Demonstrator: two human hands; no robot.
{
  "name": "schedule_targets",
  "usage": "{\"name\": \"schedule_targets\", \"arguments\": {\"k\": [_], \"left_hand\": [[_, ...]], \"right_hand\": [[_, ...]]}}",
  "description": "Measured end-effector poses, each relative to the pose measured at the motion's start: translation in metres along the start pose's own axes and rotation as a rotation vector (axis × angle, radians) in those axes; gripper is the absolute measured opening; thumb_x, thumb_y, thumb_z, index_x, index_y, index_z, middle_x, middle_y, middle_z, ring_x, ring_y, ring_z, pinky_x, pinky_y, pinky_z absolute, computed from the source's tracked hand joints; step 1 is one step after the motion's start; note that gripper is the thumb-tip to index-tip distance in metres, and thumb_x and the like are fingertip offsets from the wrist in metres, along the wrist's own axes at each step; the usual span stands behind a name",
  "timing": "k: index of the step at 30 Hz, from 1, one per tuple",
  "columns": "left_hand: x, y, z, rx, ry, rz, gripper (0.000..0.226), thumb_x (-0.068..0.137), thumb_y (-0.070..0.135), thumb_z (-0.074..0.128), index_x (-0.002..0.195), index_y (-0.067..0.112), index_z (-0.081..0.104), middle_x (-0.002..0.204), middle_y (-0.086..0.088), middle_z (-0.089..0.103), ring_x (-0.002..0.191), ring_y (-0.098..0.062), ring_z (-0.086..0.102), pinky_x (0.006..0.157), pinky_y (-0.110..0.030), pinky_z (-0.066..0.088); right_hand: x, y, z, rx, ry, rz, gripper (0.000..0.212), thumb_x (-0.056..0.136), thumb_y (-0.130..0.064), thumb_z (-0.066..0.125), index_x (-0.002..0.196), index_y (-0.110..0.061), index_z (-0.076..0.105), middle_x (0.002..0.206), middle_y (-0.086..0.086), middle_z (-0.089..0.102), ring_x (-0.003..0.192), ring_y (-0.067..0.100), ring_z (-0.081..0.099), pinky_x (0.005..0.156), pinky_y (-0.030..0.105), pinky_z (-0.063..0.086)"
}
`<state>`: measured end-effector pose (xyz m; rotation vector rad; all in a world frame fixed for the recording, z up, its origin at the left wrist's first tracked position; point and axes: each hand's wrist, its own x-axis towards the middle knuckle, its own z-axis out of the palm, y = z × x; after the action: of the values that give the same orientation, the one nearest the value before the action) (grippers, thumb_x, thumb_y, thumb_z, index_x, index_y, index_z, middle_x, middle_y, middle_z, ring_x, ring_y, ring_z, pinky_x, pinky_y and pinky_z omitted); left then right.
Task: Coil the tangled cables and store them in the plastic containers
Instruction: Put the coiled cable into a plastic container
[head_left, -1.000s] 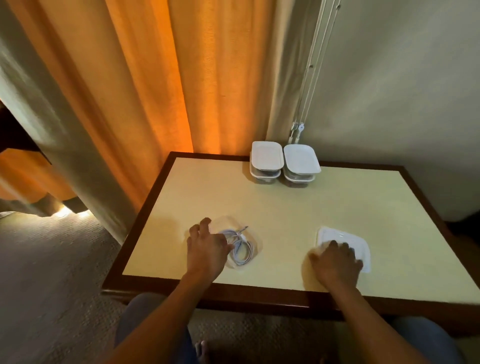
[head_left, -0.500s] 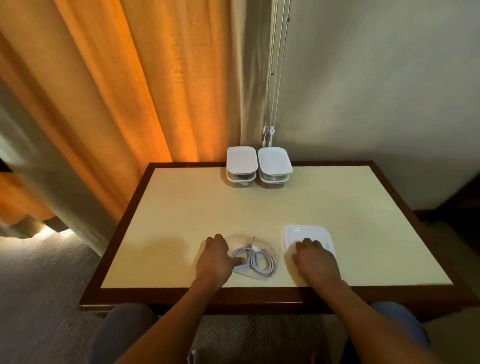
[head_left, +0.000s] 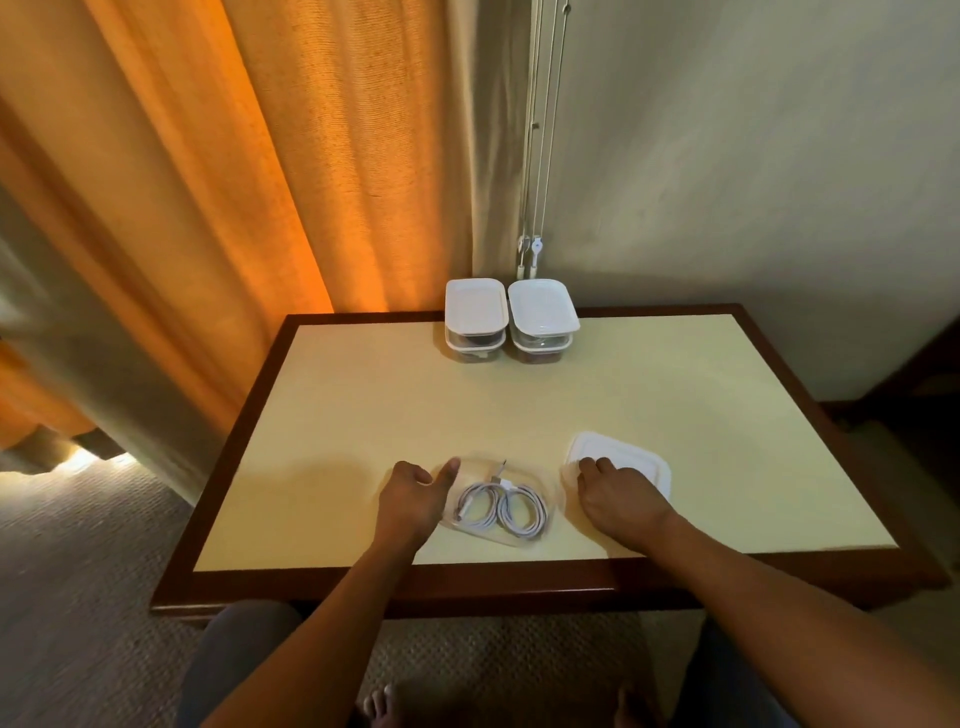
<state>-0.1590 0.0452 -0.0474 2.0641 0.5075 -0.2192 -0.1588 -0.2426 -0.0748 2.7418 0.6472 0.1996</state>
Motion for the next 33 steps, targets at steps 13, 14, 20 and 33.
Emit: {"name": "schedule_targets", "arguments": {"k": [13, 14, 20, 33], "left_hand": [[-0.003, 0.003, 0.009, -0.172, -0.213, -0.124, 0.027, 0.094, 0.014, 0.073, 0.107, -0.005, 0.058, 0.061, -0.018, 0.069, 0.053, -0.029, 0.071, 0.063, -0.044, 0.065], [-0.006, 0.004, 0.01, -0.2, -0.24, -0.141, 0.029, 0.095, 0.014, 0.073, 0.109, -0.005, 0.057, 0.062, -0.019, 0.069, 0.055, -0.03, 0.072, 0.064, -0.045, 0.065], [-0.011, 0.005, 0.013, -0.125, -0.236, -0.079, 0.044, 0.098, 0.045, 0.064, 0.11, 0.003, 0.061, 0.088, -0.009, 0.07, 0.072, -0.024, 0.075, 0.065, -0.042, 0.063], [-0.01, 0.008, 0.016, -0.1, -0.149, 0.206, 0.047, 0.091, 0.041, 0.075, 0.129, 0.018, 0.061, 0.129, -0.009, 0.062, 0.106, -0.022, 0.063, 0.079, -0.03, 0.053]], "right_hand": [[0.027, 0.02, -0.085, 0.677, 0.408, 0.747, 0.014, 0.089, -0.008, 0.062, 0.077, 0.001, 0.065, 0.074, 0.008, 0.056, 0.065, 0.027, 0.054, 0.059, 0.025, 0.033], [0.026, 0.021, -0.093, 0.758, 0.454, 0.83, 0.019, 0.09, -0.01, 0.062, 0.073, -0.002, 0.065, 0.068, 0.005, 0.056, 0.062, 0.023, 0.051, 0.056, 0.024, 0.031], [0.011, 0.005, -0.123, 1.439, 0.579, 1.22, 0.013, 0.091, -0.023, 0.072, 0.089, -0.012, 0.077, 0.079, 0.004, 0.076, 0.067, 0.022, 0.068, 0.069, 0.034, 0.054], [-0.009, -0.078, -0.084, 2.073, 0.05, 1.366, 0.021, 0.08, 0.005, 0.08, 0.095, 0.011, 0.067, 0.086, 0.023, 0.076, 0.076, 0.036, 0.077, 0.083, 0.047, 0.062]]}}
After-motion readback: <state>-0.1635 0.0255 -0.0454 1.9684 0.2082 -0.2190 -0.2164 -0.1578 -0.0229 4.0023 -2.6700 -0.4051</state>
